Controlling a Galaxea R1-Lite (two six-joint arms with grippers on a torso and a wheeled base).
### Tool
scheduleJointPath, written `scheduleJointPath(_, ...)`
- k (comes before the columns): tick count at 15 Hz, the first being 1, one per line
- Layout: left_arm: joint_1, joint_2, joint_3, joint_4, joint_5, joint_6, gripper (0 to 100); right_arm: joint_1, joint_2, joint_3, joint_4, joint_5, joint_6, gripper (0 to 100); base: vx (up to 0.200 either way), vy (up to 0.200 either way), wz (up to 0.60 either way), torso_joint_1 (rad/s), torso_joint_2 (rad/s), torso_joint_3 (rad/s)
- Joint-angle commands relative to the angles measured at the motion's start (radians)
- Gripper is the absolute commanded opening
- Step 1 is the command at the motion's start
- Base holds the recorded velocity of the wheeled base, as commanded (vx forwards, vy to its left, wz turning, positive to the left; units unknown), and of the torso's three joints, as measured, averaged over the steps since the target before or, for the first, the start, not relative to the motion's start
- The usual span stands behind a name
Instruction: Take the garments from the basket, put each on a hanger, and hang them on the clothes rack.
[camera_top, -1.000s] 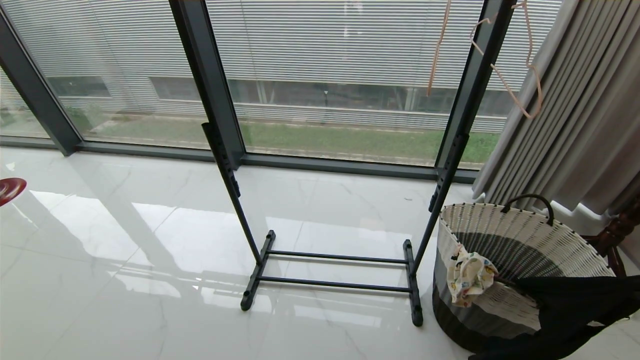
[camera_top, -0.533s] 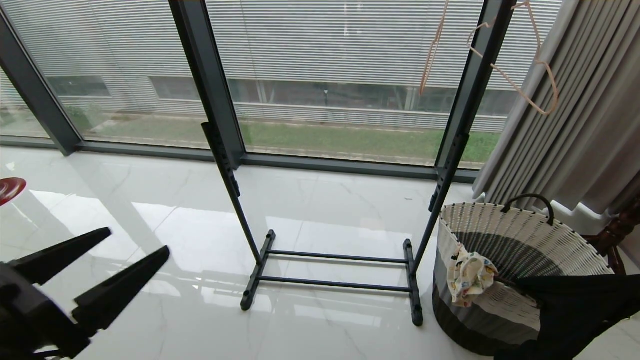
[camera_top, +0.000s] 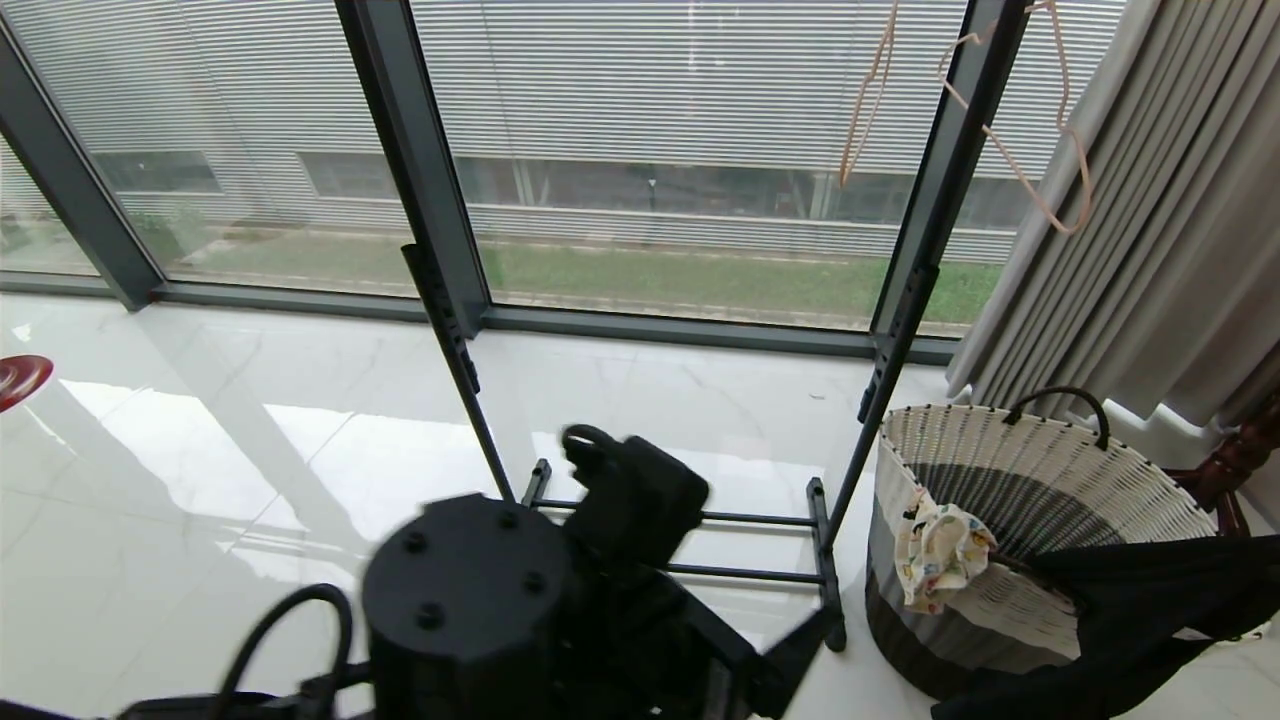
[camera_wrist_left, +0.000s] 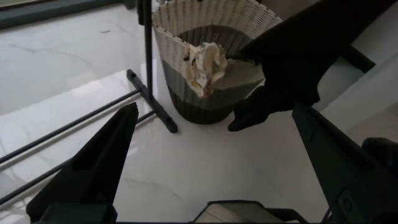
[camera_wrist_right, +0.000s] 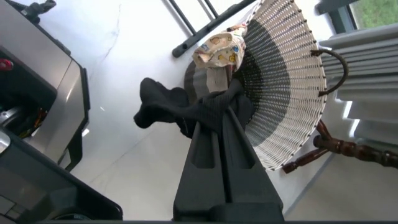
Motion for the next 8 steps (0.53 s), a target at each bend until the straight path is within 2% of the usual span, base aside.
scheduleJointPath(1, -0.146, 0.259, -0.147, -0.027, 0.011, 0.011, 100, 0.022, 0.003, -0.001, 0.0, 0.001, -0.001, 0, 0.0, 0.0, 0.0, 0.0, 0.0, 0.0)
scheduleJointPath(3, -0.197, 0.386, -0.321, -0.025, 0.008, 0.015, 100, 0.045, -0.003, -0.001, 0.002, -0.001, -0.002, 0, 0.0, 0.0, 0.0, 0.0, 0.0, 0.0)
scheduleJointPath(5, -0.209, 0.487, -0.478, -0.025, 0.008, 0.026, 100, 0.088, -0.014, -0.001, 0.003, -0.002, -0.004, 0, 0.0, 0.0, 0.0, 0.0, 0.0, 0.0)
scheduleJointPath(8, -0.214, 0.546, -0.584, -0.018, -0.006, 0.032, 100, 0.132, -0.017, -0.001, 0.007, -0.006, -0.005, 0, 0.0, 0.0, 0.0, 0.0, 0.0, 0.0)
